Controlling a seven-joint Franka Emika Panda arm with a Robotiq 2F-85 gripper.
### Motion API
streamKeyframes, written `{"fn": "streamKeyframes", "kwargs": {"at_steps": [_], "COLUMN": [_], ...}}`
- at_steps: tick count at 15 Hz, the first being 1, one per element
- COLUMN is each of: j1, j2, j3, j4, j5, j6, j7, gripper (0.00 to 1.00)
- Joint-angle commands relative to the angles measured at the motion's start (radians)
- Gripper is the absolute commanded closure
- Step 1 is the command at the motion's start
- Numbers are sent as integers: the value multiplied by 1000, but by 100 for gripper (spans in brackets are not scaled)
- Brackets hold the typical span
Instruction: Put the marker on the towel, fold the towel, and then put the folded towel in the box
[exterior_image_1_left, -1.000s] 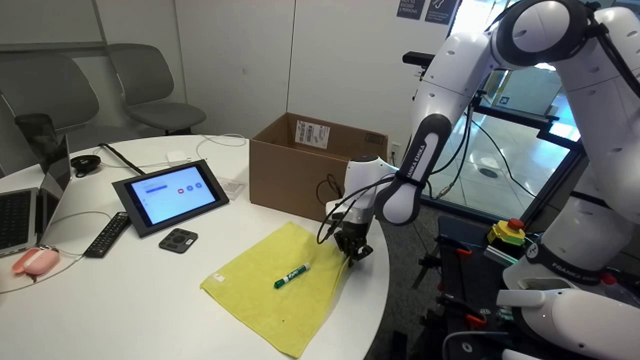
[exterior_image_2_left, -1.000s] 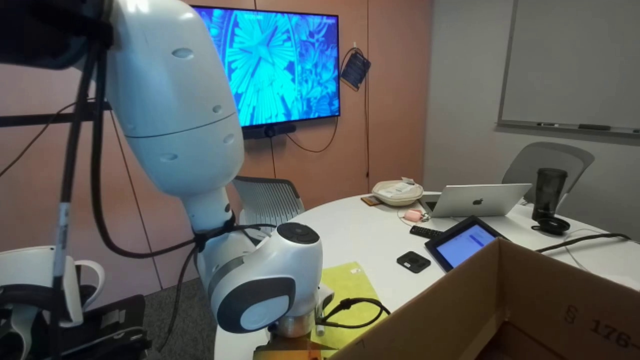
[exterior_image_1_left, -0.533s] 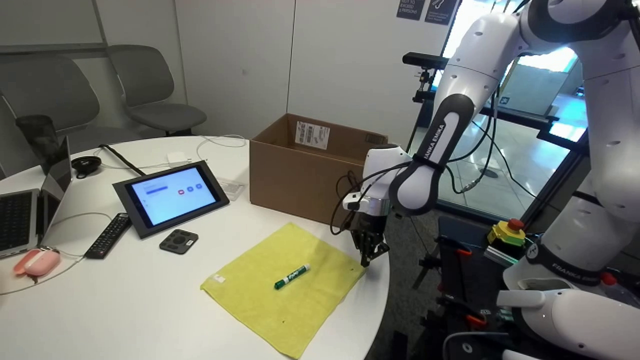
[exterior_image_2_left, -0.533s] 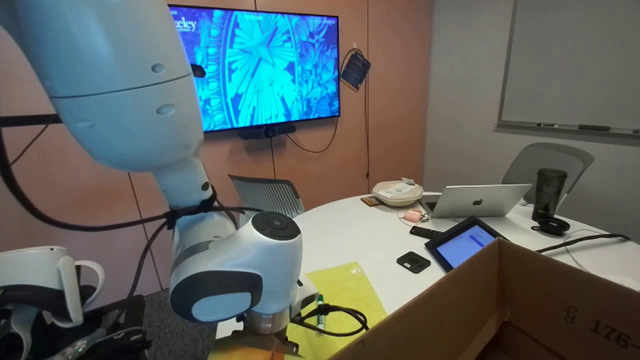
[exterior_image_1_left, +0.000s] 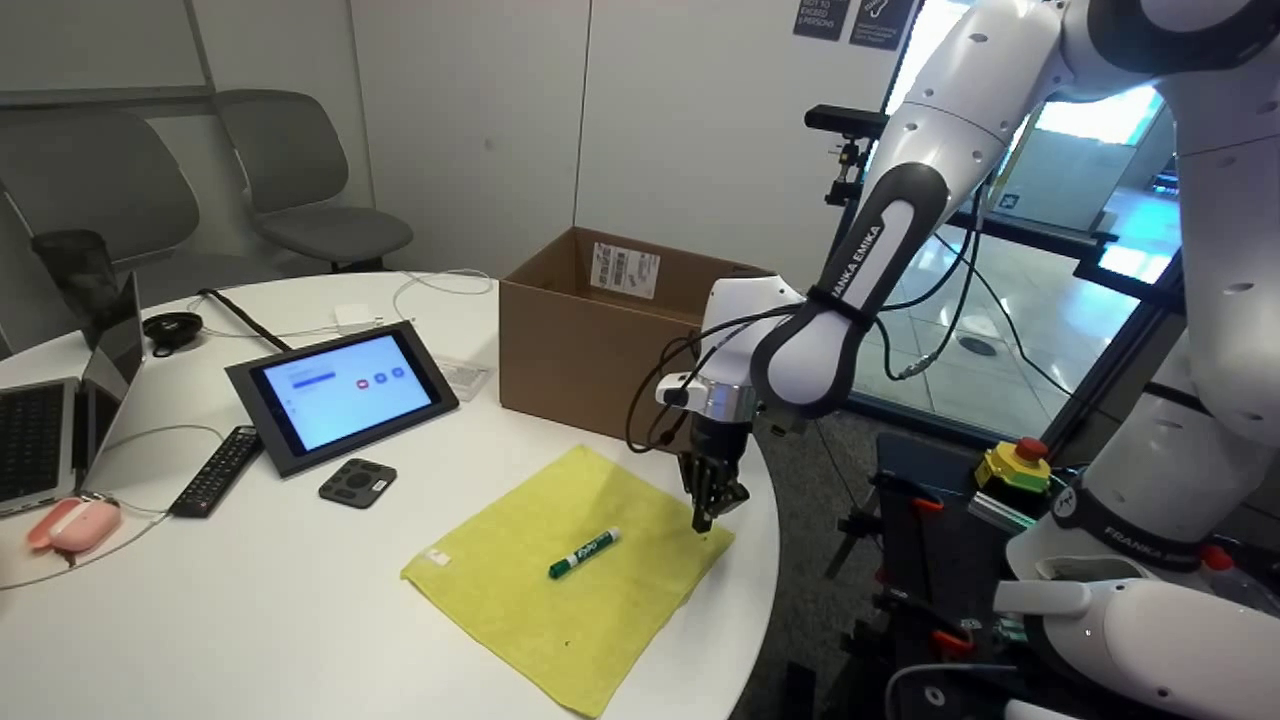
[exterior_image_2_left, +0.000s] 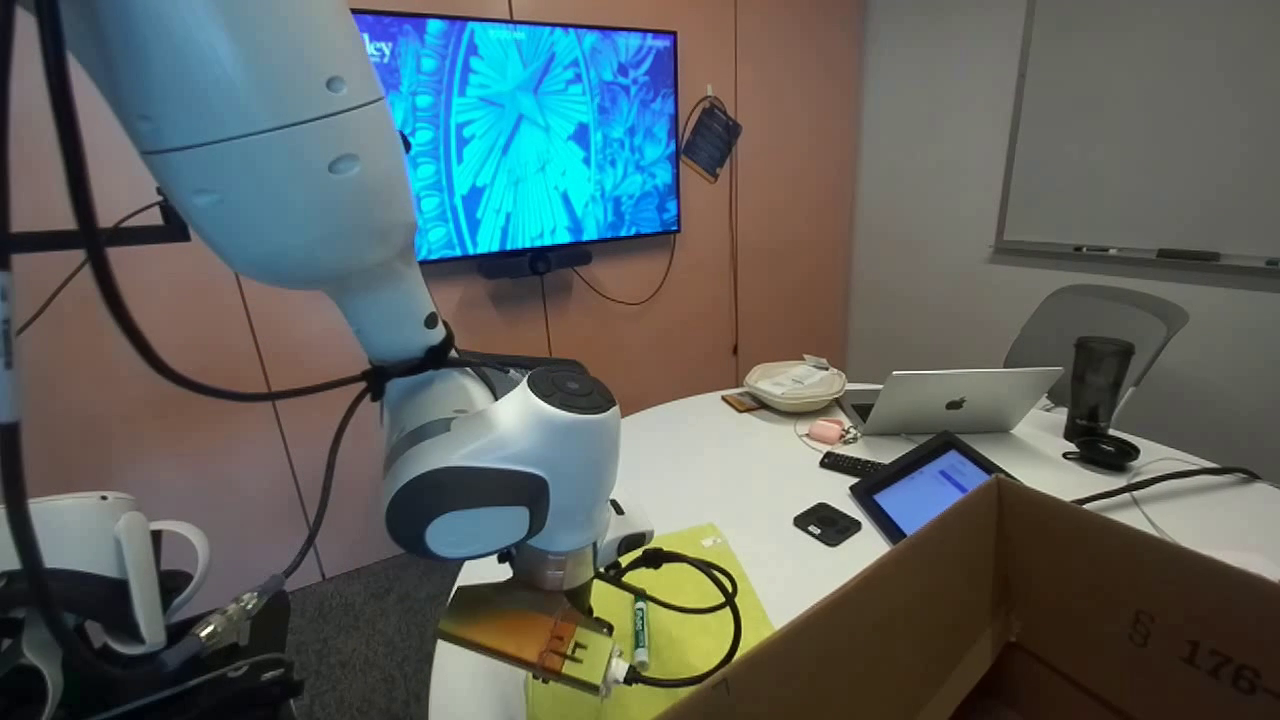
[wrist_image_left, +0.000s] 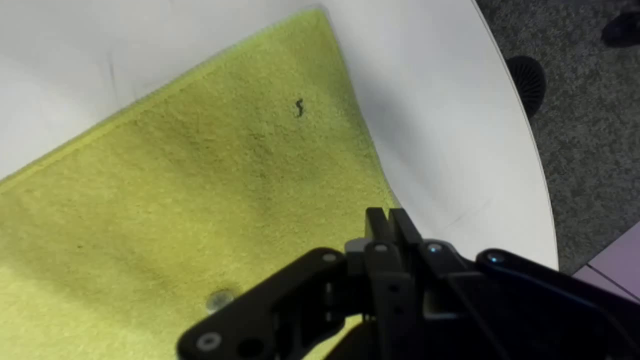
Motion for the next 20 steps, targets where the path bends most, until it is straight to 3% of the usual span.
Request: {"fn": "streamKeyframes", "kwargs": {"at_steps": [1, 3, 5, 13, 15, 20], "j1": [88, 121, 130, 161, 164, 186], "j2": [42, 72, 106, 204, 217, 183], "j3": [-67, -102, -120, -173, -180, -193], "j4": [131, 194, 257, 410, 438, 396], "j5": [6, -3, 0, -6, -2, -12], "j6": [-105, -149, -201, -379, -413, -429], "j7": [62, 70, 52, 37, 35, 52], "gripper": [96, 95, 69, 6, 0, 0]}}
